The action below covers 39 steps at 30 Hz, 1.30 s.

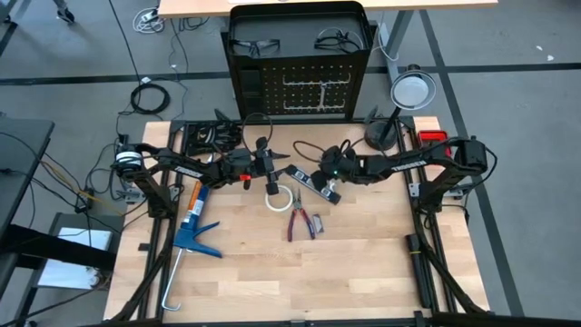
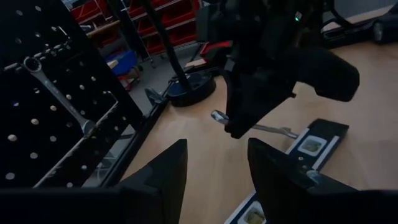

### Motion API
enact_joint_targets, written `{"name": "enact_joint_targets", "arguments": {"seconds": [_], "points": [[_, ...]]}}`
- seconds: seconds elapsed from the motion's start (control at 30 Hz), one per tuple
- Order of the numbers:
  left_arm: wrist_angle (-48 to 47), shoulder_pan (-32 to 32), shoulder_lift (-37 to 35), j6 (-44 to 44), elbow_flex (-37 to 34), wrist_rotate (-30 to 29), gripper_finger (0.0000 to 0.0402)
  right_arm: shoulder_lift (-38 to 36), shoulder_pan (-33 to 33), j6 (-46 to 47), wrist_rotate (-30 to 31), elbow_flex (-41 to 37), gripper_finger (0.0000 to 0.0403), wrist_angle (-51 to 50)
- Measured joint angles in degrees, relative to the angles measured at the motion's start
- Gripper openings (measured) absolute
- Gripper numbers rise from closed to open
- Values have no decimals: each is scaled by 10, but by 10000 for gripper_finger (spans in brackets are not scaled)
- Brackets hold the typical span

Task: Hang tools onto peg board
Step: Unhang the right silver wrench from the black peg board, then unhang the silver wrench from the black peg board

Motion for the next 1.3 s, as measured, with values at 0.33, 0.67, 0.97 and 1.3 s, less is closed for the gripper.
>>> {"name": "enact_joint_targets", "arguments": {"seconds": [0.33, 0.67, 0.97, 1.3], "points": [[-1, 0, 0, -19, 0, 1, 172, 0, 34, 32, -6, 0, 76, 1], [1, 0, 0, -18, 0, -1, 172, 0, 36, 31, -14, 0, 120, -1], [2, 0, 0, -18, 0, -1, 172, 0, 36, -35, 38, 0, 157, 93], [8, 0, 0, -17, 0, -1, 172, 14, -28, -297, 186, 0, 154, 337]]}}
